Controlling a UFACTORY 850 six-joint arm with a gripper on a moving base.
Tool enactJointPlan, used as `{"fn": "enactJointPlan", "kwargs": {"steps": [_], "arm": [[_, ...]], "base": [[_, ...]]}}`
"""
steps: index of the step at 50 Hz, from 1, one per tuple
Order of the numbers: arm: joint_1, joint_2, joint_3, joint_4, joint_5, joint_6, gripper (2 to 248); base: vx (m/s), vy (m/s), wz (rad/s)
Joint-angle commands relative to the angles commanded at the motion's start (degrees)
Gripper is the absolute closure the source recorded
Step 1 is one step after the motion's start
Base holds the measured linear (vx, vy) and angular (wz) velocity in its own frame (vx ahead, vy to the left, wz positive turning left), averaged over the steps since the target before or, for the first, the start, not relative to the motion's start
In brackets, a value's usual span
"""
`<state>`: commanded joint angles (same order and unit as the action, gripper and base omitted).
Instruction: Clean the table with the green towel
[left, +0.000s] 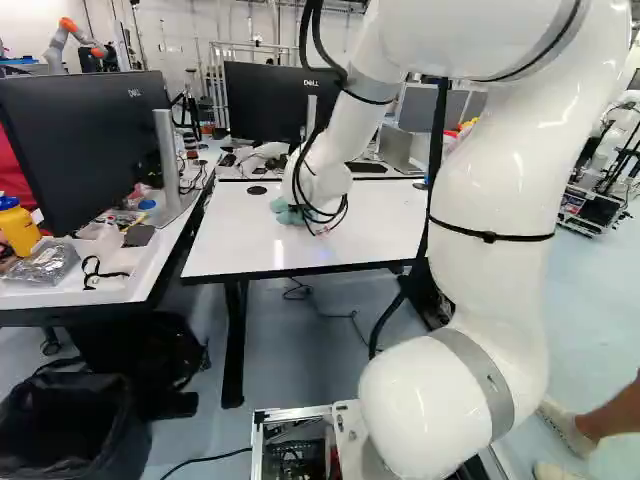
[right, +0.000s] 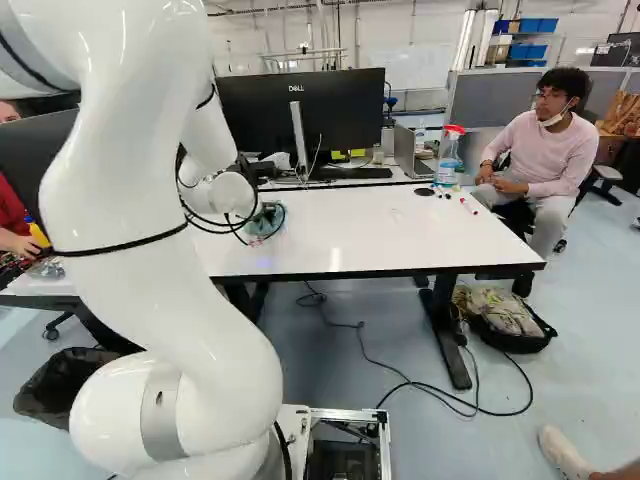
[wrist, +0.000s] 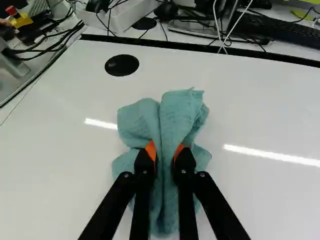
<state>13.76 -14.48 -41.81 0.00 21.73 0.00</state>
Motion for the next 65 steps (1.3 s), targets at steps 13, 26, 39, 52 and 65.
{"fn": "enactJointPlan", "kwargs": {"steps": [13, 26, 39, 52, 65], "arm": [[1.0, 3.0, 3.5, 0.0, 0.0, 0.0, 195], [0.6, 6.1, 7.1, 0.0, 0.0, 0.0, 195], [-1.5, 8.1, 9.2, 0.0, 0.0, 0.0, 195], [-4.1, 8.9, 10.1, 0.0, 0.0, 0.0, 195], [-6.8, 9.3, 10.6, 0.0, 0.0, 0.0, 195]], "base": [[0.0, 0.0, 0.0], [0.0, 0.0, 0.0], [0.0, 0.0, 0.0], [0.0, 0.0, 0.0], [0.0, 0.0, 0.0]]}}
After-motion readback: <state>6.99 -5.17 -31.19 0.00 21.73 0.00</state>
